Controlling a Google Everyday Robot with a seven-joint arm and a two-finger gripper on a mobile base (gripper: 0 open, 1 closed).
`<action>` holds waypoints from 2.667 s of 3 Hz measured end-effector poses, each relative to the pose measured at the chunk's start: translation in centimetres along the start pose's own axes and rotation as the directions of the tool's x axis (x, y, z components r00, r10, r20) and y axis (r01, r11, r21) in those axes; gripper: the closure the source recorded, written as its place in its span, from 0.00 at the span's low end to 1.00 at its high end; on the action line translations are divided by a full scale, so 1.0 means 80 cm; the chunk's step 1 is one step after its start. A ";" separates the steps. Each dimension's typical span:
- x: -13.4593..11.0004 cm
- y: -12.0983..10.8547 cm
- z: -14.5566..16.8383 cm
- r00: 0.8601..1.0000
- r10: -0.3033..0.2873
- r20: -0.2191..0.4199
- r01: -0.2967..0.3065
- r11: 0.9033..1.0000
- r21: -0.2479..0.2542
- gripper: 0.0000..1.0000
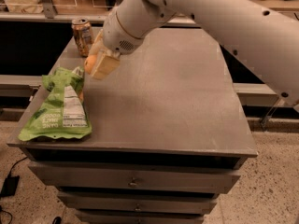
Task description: Move orange near green rice chip bag
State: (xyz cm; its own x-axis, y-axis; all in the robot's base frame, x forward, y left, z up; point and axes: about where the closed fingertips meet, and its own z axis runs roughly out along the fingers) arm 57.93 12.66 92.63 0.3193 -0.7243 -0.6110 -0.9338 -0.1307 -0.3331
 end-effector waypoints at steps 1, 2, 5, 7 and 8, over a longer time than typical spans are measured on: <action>0.003 0.001 0.000 1.000 0.006 0.004 -0.006 1.000 0.004 1.00; 0.014 0.005 -0.001 0.999 0.029 0.012 -0.030 0.999 0.021 1.00; 0.078 0.027 0.033 0.988 0.146 0.040 -0.146 0.989 -0.008 0.97; 0.082 0.033 0.046 0.986 0.160 0.045 -0.158 0.987 -0.039 0.43; 0.080 0.034 0.048 0.986 0.158 0.045 -0.156 0.987 -0.043 0.12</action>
Offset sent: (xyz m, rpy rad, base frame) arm 0.0005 -0.0226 -0.0131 0.0444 0.0101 -0.0676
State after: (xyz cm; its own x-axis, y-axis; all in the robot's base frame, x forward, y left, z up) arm 58.03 10.30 85.03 0.1752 -0.7045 -0.6878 -0.9781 -0.0451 -0.2030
